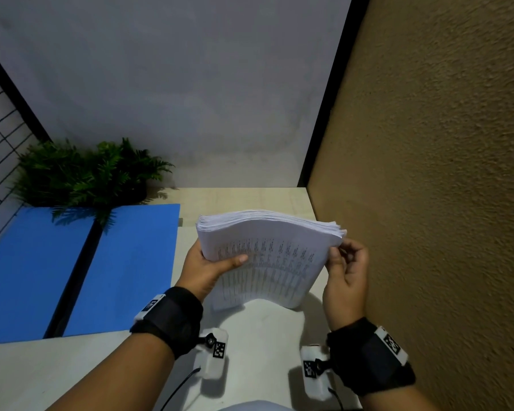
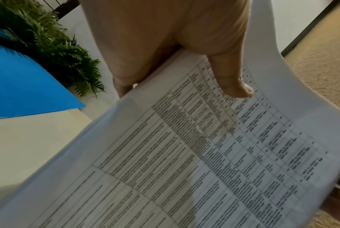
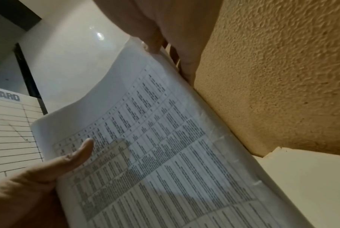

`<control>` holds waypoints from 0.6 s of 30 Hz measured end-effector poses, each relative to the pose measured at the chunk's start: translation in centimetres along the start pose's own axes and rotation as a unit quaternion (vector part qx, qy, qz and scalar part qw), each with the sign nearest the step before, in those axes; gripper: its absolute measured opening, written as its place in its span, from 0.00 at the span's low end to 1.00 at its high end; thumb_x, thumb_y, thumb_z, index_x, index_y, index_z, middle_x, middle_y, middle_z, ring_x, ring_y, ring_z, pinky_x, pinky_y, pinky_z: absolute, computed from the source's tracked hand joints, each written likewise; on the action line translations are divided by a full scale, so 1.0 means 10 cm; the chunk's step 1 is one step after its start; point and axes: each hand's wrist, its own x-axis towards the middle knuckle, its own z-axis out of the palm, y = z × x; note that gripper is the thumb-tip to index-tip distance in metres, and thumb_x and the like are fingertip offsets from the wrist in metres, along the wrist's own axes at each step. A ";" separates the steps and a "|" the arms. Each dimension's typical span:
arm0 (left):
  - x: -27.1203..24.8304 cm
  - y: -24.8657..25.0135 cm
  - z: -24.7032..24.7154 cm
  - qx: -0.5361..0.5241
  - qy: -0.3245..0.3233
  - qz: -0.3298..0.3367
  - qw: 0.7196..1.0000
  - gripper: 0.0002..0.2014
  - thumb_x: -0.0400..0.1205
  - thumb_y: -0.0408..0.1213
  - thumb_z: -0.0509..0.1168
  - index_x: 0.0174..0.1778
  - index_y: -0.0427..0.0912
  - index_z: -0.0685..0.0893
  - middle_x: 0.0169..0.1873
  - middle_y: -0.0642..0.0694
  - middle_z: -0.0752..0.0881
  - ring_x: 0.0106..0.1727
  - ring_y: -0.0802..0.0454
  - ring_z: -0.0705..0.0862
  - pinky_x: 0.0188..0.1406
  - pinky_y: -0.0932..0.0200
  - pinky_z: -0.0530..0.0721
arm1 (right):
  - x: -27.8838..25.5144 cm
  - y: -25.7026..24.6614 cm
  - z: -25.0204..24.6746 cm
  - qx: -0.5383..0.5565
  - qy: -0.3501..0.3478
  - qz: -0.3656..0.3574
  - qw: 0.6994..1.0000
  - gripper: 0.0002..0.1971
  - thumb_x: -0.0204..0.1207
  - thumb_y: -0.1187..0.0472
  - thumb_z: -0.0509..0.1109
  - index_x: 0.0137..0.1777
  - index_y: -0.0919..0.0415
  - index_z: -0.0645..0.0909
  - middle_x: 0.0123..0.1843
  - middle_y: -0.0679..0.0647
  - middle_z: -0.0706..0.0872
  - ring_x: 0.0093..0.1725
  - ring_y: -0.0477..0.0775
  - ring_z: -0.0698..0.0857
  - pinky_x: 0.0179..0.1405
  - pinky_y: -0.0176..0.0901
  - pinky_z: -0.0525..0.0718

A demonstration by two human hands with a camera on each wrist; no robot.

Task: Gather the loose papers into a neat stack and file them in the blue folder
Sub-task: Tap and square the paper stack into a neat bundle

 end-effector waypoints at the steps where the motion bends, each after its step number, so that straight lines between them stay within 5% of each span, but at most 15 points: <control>1: 0.00 0.01 0.00 -0.005 0.000 -0.003 1.000 0.39 0.54 0.46 0.84 0.64 0.48 0.83 0.55 0.46 0.90 0.59 0.47 0.86 0.52 0.51 0.88 | 0.00 -0.01 0.00 -0.009 0.005 -0.010 1.000 0.15 0.84 0.69 0.61 0.52 0.44 0.74 0.54 0.45 0.83 0.54 0.41 0.85 0.53 0.41 0.85; 4: -0.02 0.03 0.01 -0.012 -0.002 -0.012 1.000 0.37 0.54 0.44 0.84 0.61 0.48 0.84 0.54 0.45 0.90 0.59 0.46 0.86 0.53 0.48 0.89 | 0.01 -0.01 0.01 -0.020 0.002 -0.029 0.999 0.18 0.84 0.71 0.59 0.49 0.43 0.77 0.60 0.52 0.83 0.63 0.57 0.83 0.60 0.54 0.85; 7: -0.03 0.04 0.02 -0.025 0.007 -0.017 1.000 0.28 0.57 0.36 0.83 0.54 0.49 0.86 0.51 0.45 0.90 0.56 0.47 0.87 0.51 0.50 0.89 | 0.02 -0.03 0.02 -0.031 0.018 -0.036 0.999 0.16 0.81 0.69 0.61 0.48 0.43 0.79 0.69 0.56 0.79 0.70 0.57 0.80 0.67 0.64 0.82; 11: -0.02 0.05 -0.02 -0.023 0.003 -0.018 1.000 0.25 0.59 0.34 0.82 0.52 0.49 0.87 0.48 0.46 0.92 0.53 0.48 0.89 0.50 0.51 0.89 | -0.01 0.02 0.07 -0.008 0.009 0.020 1.000 0.09 0.78 0.52 0.65 0.55 0.48 0.82 0.68 0.56 0.81 0.68 0.58 0.81 0.66 0.70 0.81; 13: -0.01 0.06 -0.02 -0.020 -0.008 -0.015 1.000 0.25 0.59 0.34 0.82 0.53 0.49 0.87 0.48 0.47 0.92 0.53 0.48 0.90 0.49 0.50 0.90 | -0.05 0.05 0.09 -0.017 -0.027 0.033 0.999 0.18 0.80 0.48 0.64 0.63 0.59 0.79 0.65 0.59 0.82 0.65 0.58 0.82 0.62 0.63 0.85; 16: 0.02 0.07 -0.03 -0.018 -0.016 -0.013 1.000 0.27 0.60 0.34 0.82 0.56 0.48 0.87 0.50 0.45 0.92 0.54 0.48 0.90 0.52 0.48 0.90 | -0.12 0.05 0.11 -0.001 -0.064 0.031 0.997 0.19 0.83 0.55 0.64 0.71 0.59 0.69 0.64 0.52 0.81 0.62 0.43 0.84 0.52 0.35 0.87; 18: 0.02 0.06 -0.04 -0.010 -0.021 -0.012 1.000 0.30 0.59 0.37 0.83 0.58 0.48 0.87 0.52 0.46 0.92 0.55 0.49 0.90 0.52 0.50 0.89 | -0.10 0.06 0.11 0.015 -0.072 0.043 0.996 0.30 0.79 0.52 0.69 0.78 0.53 0.61 0.71 0.49 0.78 0.68 0.41 0.81 0.61 0.40 0.84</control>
